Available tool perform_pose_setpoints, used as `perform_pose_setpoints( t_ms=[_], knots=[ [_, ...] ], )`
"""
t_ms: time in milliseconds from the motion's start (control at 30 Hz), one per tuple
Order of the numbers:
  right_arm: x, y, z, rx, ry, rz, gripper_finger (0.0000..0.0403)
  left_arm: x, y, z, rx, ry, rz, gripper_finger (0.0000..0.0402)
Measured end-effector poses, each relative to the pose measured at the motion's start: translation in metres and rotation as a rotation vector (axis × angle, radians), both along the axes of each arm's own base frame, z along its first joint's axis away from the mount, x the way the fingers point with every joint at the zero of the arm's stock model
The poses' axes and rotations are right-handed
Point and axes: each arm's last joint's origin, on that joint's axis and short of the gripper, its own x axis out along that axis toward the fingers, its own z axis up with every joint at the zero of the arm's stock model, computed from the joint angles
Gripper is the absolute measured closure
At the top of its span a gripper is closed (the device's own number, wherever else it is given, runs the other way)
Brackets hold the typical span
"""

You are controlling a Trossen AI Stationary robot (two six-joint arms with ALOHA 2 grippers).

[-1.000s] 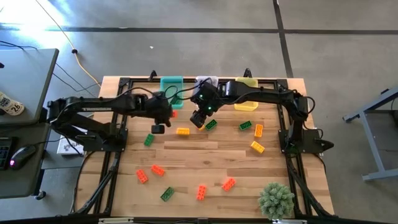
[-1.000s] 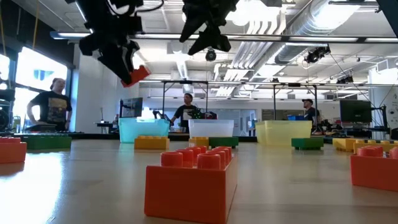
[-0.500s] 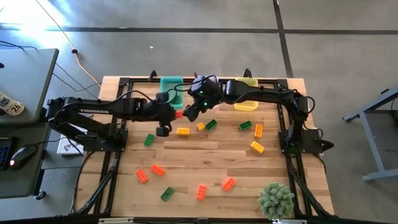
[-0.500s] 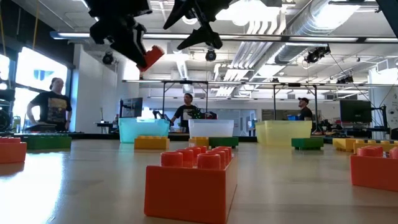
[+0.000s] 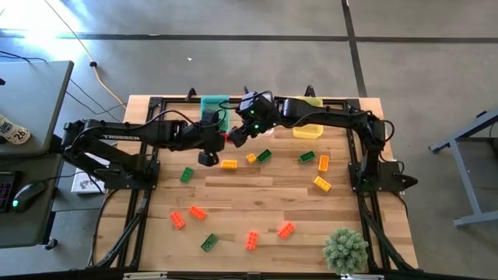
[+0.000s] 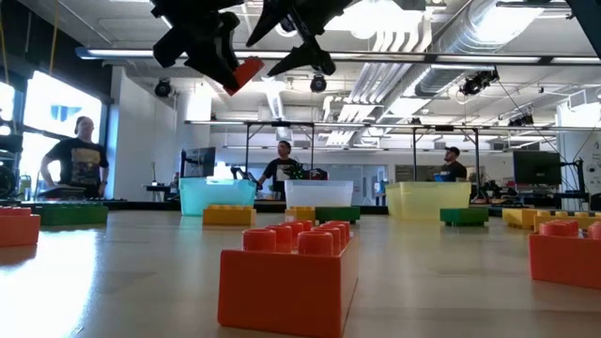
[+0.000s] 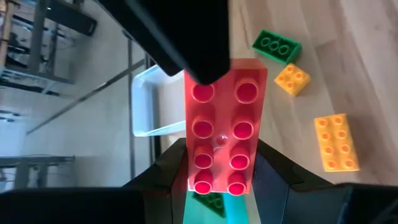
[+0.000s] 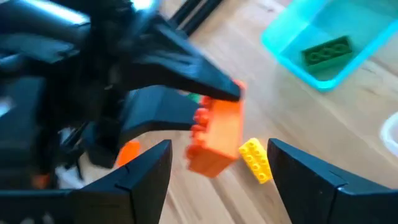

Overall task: Sort & place blocks by color
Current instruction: Put the orange game piece into the yellow bin

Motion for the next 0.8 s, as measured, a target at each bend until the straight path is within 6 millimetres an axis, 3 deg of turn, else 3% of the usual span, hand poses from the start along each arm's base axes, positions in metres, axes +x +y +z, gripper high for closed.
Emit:
perform_pose_setpoints(
  t_ms=[467, 600, 800],
  knots=[
    [0.0038, -0.0065, -0.005, 0.023, -0.006, -0.031, 0.0164, 0.0065, 0.002, 0.0084, 0.08, -0.084, 0.013, 0.0292],
    [0.0043, -0.0076, -0.005, 0.023, -0.012, -0.032, 0.0209, 0.0068, 0.0023, 0.0088, 0.096, -0.075, 0.001, 0.0292],
    [0.0059, -0.0079, -0.0063, 0.03, -0.017, -0.018, 0.0317, 0.0067, 0.0026, 0.0086, 0.1, -0.072, 0.006, 0.0273]
  ],
)
